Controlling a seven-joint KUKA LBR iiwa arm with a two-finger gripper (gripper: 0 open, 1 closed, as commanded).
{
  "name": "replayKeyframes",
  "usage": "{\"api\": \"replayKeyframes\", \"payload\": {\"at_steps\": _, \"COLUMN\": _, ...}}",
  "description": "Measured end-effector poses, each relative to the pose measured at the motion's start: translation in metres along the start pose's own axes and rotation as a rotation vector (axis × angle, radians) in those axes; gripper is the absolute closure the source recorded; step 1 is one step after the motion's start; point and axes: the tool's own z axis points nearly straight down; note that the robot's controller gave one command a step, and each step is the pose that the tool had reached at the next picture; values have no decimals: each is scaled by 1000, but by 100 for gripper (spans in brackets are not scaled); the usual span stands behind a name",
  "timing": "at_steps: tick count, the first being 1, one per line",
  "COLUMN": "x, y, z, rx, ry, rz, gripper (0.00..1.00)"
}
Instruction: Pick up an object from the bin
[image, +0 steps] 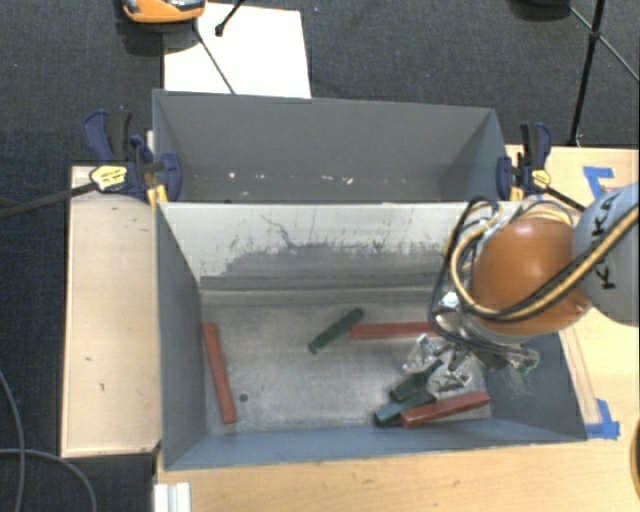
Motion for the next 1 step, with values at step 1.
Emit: {"api": "replayKeyframes", "payload": {"at_steps": 1, "x": -7, "y": 2, "z": -146, "rx": -15, "ry": 8, "rz": -37, "gripper": 100}}
